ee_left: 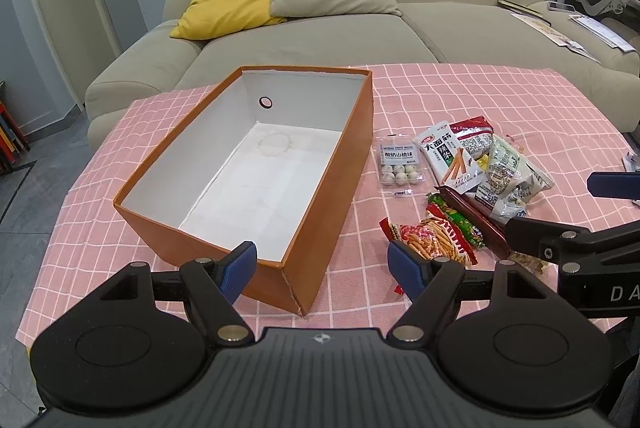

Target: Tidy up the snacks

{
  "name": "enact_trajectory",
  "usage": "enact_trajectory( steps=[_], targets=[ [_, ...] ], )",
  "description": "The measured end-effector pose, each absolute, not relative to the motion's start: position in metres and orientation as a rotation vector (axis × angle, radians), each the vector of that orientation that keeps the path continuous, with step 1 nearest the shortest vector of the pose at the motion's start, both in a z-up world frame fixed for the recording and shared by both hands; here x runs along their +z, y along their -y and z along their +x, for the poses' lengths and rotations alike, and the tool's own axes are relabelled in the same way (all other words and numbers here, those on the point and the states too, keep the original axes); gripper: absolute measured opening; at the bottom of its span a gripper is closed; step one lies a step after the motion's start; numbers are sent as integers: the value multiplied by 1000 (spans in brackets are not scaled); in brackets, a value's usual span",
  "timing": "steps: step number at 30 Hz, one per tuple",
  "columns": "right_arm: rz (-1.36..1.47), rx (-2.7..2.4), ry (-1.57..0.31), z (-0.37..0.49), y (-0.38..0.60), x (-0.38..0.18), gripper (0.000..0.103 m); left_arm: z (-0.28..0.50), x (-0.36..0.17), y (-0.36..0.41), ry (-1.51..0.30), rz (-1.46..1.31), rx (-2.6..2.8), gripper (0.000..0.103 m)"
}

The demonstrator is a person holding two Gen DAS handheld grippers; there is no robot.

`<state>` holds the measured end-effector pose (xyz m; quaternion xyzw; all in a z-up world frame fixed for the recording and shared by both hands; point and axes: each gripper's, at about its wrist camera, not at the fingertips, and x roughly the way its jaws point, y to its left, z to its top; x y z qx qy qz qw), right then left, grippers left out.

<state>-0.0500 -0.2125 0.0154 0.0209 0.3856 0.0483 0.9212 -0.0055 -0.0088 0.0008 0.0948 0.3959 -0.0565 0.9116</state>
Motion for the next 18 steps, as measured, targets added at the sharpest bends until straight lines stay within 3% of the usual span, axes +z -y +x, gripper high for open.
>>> enact_trajectory(
  steps=[18],
  targets=[
    [31,99,-808,-47,208,15,99,-4,0,3,-833,181,-108,88]
  ],
)
